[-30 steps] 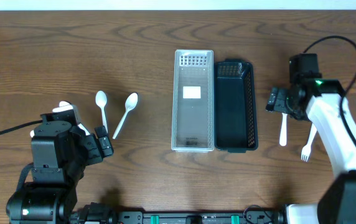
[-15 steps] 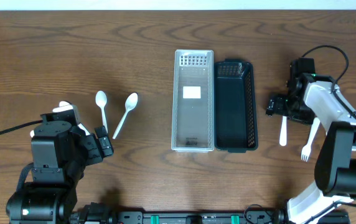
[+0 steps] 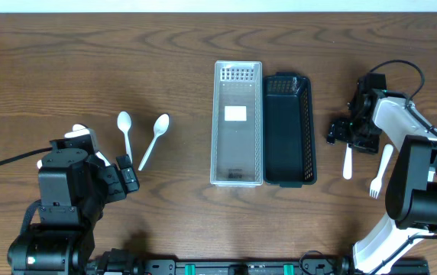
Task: Pack container
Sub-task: 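Lower the right gripper and grasp the white spoon, then carry the spoon into the black basket and release it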
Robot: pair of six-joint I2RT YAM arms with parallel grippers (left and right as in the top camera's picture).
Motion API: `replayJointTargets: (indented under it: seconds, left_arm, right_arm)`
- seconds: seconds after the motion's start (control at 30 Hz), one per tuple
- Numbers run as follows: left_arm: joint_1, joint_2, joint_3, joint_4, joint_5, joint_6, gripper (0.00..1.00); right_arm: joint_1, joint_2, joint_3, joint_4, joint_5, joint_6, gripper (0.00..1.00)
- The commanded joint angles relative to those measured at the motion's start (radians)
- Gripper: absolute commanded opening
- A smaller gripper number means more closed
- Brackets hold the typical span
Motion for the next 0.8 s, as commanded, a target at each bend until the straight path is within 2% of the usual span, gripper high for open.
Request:
replayJointTargets:
  seconds: [0.0, 0.07, 0.17, 0.27, 0.33, 0.53, 0.77]
  left_arm:
    - [0.002, 0.003, 0.016, -0.003, -0.005, -0.01, 0.98]
    - [0.002, 0.003, 0.016, -0.003, -0.005, -0.01, 0.98]
    - [0.002, 0.003, 0.016, -0.003, -0.005, -0.01, 0.98]
    - [0.002, 0.003, 0.016, -0.003, -0.005, -0.01, 0.98]
    - [0.002, 0.003, 0.016, -0.003, -0.005, -0.01, 0.98]
    - [0.002, 0.003, 0.016, -0.003, -0.005, -0.01, 0.98]
    - [0.002, 0.003, 0.016, -0.003, -0.005, -0.01, 0.98]
  right_arm:
    - [-0.005, 0.061, -0.01, 0.008, 0.005, -0.002, 0.68]
    - [-0.005, 0.061, -0.01, 0.006, 0.005, -0.002, 0.59]
    - [-0.005, 0.061, -0.01, 0.004, 0.006, -0.002, 0.55]
    - [-0.005, 0.061, -0.01, 0.0, 0.005, -0.002, 0.39]
    - [-0.005, 0.061, -0.01, -0.002, 0.006, -0.002, 0.31]
    - [-0.005, 0.061, -0.01, -0.002, 0.006, -0.002, 0.23]
    - [-0.004, 0.04, 0.002, -0.018, 0.005, -0.002, 0.07]
